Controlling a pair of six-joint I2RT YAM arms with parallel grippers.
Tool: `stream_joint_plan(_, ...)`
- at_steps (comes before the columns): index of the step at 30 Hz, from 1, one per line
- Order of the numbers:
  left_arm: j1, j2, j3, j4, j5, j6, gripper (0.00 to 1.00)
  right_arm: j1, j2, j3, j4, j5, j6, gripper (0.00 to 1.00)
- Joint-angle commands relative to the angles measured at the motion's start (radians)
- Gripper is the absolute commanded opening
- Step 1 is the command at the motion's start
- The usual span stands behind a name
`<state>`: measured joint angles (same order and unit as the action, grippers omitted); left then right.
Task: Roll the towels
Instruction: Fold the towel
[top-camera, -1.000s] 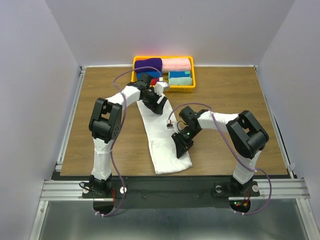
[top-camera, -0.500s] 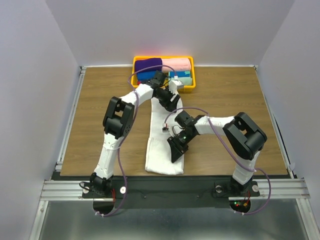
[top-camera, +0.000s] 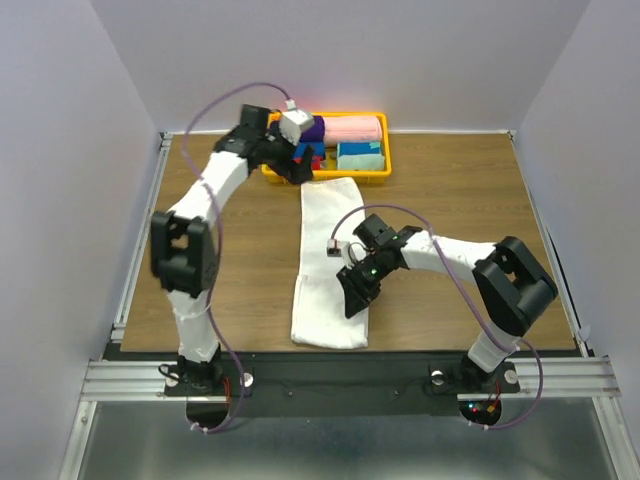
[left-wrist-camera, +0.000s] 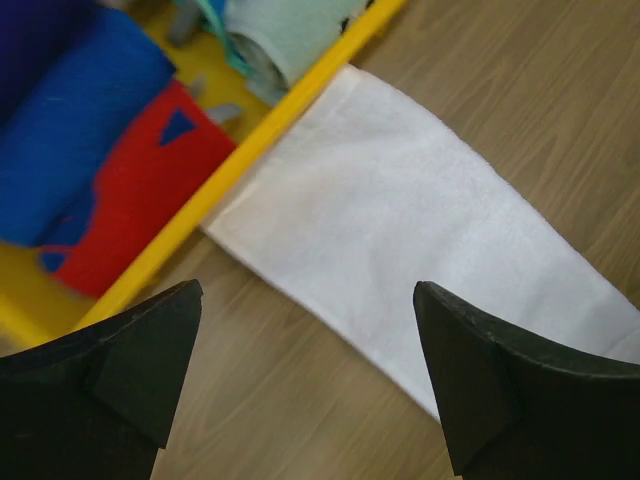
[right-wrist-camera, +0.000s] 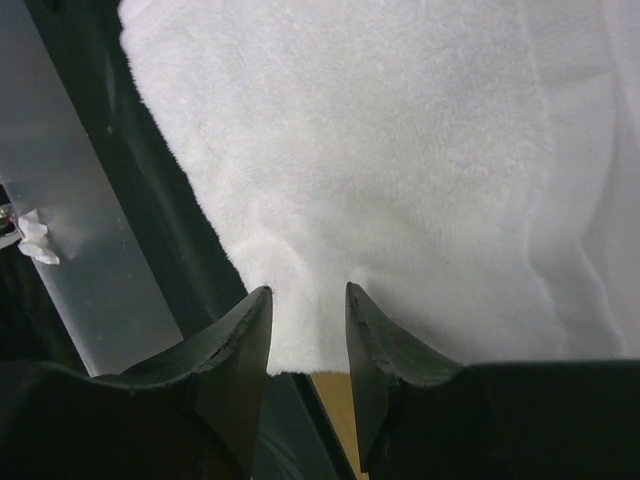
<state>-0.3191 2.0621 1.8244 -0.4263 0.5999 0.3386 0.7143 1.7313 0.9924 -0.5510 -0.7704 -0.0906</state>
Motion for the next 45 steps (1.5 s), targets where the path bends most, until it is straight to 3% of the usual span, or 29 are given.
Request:
stream_joint_plan(1,0.003,-0.465,-0.192,0.165,-0.116,0.114,0.99,-0.010,-0.125,0.063,-0.049,0.046,-0.032,0.41)
stream_joint_plan(3,0.008,-0.685,-0.439,0.374,-0.267,0.045,0.99,-0.015,-0.150,0.072,-0.058,0.037,-0.023,0.41)
stream_joint_plan(5,0.015,-0.804,-0.564,0.420,-0.321,0.043,0.99,-0.016,-0.174,0.072,-0.061,0.028,-0.021,0.41)
stream_joint_plan(6,0.015,-0.853,-0.642,0.384,-0.274,0.104,0.99,-0.015,-0.173,0.069,-0.061,0.028,-0.017,0.41)
stream_joint_plan(7,0.011,-0.931,-0.661,0.303,-0.197,0.289,0.99,-0.016,-0.167,0.069,-0.064,0.031,-0.011,0.41)
stream_joint_plan(8,-0.009,-0.968,-0.703,0.141,-0.080,0.413,0.99,-0.016,-0.145,0.063,-0.066,0.017,-0.008,0.41)
stream_joint_plan(10,-0.095,-1.052,-0.795,0.101,-0.153,0.493,0.93,-0.016,-0.116,0.052,-0.066,0.003,-0.009,0.41)
stream_joint_plan(13,-0.276,-1.210,-0.980,-0.017,-0.261,0.620,0.93,-0.018,-0.053,0.051,-0.064,0.002,-0.027,0.40)
stream_joint_plan(14,-0.366,-1.274,-1.061,-0.026,-0.328,0.629,0.93,-0.021,-0.035,0.051,-0.064,0.011,-0.032,0.40)
stream_joint_plan(17,-0.486,-1.359,-1.155,-0.078,-0.353,0.655,0.93,-0.044,0.036,0.038,-0.064,-0.015,-0.041,0.40)
stream_joint_plan(20,-0.670,-1.353,-1.273,-0.071,-0.393,0.634,0.88,-0.064,0.092,0.035,-0.072,-0.029,-0.061,0.40)
stream_joint_plan(28,-0.909,-1.271,-1.357,0.078,-0.430,0.608,0.80,-0.068,0.168,0.057,-0.099,-0.056,-0.064,0.39)
stream_joint_plan(30,-0.933,-1.255,-1.364,0.101,-0.419,0.614,0.77,-0.069,0.171,0.058,-0.101,-0.058,-0.067,0.39)
stream_joint_plan(36,-0.963,-1.146,-1.378,0.196,-0.410,0.600,0.55,-0.070,0.182,0.064,-0.110,-0.060,-0.070,0.39)
stream_joint_plan(45,-0.968,-1.007,-1.387,0.270,-0.416,0.588,0.57,-0.078,0.201,0.078,-0.124,-0.046,-0.080,0.39)
